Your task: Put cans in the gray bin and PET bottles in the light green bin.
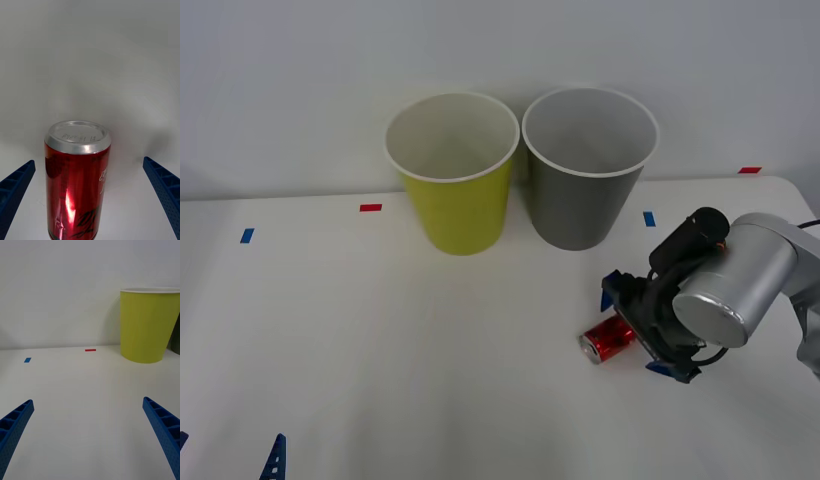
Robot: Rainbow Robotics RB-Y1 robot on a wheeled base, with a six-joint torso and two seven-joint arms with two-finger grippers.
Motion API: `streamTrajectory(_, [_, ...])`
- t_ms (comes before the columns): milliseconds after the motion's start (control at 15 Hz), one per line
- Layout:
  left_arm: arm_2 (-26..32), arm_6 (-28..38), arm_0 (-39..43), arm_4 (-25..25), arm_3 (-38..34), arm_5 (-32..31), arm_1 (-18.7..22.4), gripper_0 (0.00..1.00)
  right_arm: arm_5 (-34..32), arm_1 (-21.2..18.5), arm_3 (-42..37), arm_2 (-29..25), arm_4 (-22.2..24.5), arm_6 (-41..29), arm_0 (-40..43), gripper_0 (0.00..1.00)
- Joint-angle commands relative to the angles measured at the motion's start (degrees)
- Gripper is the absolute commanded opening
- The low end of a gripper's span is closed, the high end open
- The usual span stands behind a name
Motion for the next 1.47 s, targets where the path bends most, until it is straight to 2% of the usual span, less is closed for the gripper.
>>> streamTrajectory(67, [0.0, 0.0, 0.0, 0.0, 0.0, 0.0, 0.0, 1.00, -0.1, 1.1, 3.7, 1.4, -1.1, -0.2, -2.7, 1.00])
streamTrajectory(467, [0.0, 0.0, 0.0, 0.0, 0.0, 0.0, 0.0, 1.00, -0.1, 0.9, 8.4, 6.5, -3.2, -0.9, -7.0, 1.00])
streamTrajectory(867, [0.0, 0.0, 0.0, 0.0, 0.0, 0.0, 0.0, 1.00, 0.0, 2.7, 11.4, 6.5, -3.7, -1.4, -9.0, 1.00])
streamTrajectory(933, [0.0, 0.0, 0.0, 0.0, 0.0, 0.0, 0.0, 1.00, 0.0, 2.8, 11.4, 6.6, -3.5, -1.3, -9.0, 0.93])
streamTrajectory(1000, [0.0, 0.0, 0.0, 0.0, 0.0, 0.0, 0.0, 1.00, 0.0, 2.8, 11.4, 6.6, -3.5, -1.2, -9.0, 0.56])
streamTrajectory(1067, [0.0, 0.0, 0.0, 0.0, 0.0, 0.0, 0.0, 1.00, -0.1, 2.8, 11.4, 6.6, -3.5, -1.3, -9.0, 0.07])
streamTrajectory(1133, [0.0, 0.0, 0.0, 0.0, 0.0, 0.0, 0.0, 1.00, -0.1, 2.9, 11.3, 6.6, -3.5, -1.4, -9.0, 0.00])
streamTrajectory(1467, [0.0, 0.0, 0.0, 0.0, 0.0, 0.0, 0.0, 1.00, 0.0, 3.9, 11.1, 6.6, -1.1, -1.2, -8.3, 0.00])
